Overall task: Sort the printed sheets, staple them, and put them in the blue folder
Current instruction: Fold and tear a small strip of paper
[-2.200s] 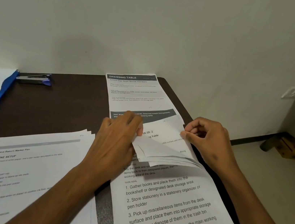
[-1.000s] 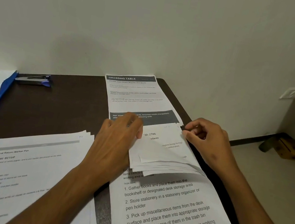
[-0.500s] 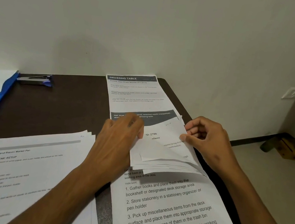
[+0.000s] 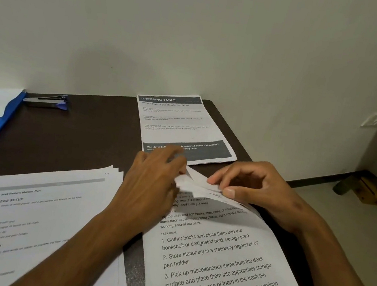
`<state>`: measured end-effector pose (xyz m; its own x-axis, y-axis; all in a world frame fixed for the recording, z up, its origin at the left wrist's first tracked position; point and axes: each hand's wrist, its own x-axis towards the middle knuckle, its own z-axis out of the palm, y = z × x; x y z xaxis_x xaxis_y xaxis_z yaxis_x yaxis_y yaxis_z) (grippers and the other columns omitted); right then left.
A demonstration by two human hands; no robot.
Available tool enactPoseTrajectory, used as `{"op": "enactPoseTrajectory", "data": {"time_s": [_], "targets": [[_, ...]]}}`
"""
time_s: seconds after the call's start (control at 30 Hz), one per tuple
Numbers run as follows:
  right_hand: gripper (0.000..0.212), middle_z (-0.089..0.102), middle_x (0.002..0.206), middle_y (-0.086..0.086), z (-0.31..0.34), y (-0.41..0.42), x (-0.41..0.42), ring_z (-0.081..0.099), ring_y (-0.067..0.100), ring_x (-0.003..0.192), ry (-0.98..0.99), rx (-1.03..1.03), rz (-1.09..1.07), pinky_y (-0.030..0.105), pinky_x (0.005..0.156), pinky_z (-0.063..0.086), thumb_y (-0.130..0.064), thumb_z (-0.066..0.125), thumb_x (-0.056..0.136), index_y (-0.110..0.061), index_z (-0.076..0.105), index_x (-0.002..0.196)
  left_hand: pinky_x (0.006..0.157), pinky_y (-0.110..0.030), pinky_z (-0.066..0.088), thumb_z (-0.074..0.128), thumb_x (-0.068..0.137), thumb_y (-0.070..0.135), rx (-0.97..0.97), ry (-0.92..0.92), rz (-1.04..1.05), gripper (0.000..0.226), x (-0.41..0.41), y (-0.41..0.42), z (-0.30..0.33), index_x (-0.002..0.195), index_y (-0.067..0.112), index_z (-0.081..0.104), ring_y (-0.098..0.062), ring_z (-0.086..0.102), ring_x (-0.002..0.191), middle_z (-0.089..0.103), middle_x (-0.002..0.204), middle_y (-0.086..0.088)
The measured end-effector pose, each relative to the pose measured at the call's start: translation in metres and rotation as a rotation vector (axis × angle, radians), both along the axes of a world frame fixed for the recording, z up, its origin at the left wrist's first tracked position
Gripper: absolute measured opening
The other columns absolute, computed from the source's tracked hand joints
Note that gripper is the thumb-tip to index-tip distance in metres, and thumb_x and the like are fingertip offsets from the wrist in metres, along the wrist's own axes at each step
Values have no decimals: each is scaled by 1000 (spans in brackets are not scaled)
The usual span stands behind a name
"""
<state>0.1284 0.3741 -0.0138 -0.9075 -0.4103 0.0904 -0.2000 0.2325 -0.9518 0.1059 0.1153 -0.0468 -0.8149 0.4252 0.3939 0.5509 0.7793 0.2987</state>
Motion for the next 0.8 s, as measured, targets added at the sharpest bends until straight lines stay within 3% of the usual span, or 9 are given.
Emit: {"op": "enactPoseTrajectory", "data": {"time_s": [0.3, 0.4, 0.53, 0.8], "targets": [[11, 76, 122, 14, -1, 2, 0, 70, 31, 118, -23, 29, 25, 35, 99, 52, -2, 72, 92, 4, 74, 101, 95, -45, 46, 98, 66, 25, -17, -62, -11, 54, 2, -1, 3, 112, 20, 70, -31, 61, 125, 64, 141, -4], [22, 72, 129, 15, -1, 1, -1, 68, 34, 123, -40, -7, 50, 40, 101, 54, -3, 70, 95, 2, 71, 117, 93, -37, 40, 89, 76, 16, 22, -23, 0, 42, 0, -1, 0, 112, 20, 68, -25, 61, 120, 65, 135, -1], [35, 70, 134, 8, 0, 0, -1, 69, 30, 119, -58, -53, -40, 36, 95, 56, -18, 61, 103, -12, 61, 137, 100, -37, 46, 71, 96, 27, 82, 13, 15, 33, -1, 1, -3, 127, 25, 59, -17, 59, 119, 61, 136, 7], [32, 72, 133, 8, -7, 1, -5, 69, 34, 122, -41, -46, -197, 49, 105, 53, -17, 54, 108, -14, 58, 140, 100, -32, 40, 69, 98, 29, 69, -12, 20, 34, -2, 1, -6, 129, 28, 57, -15, 57, 120, 58, 140, 9]]}}
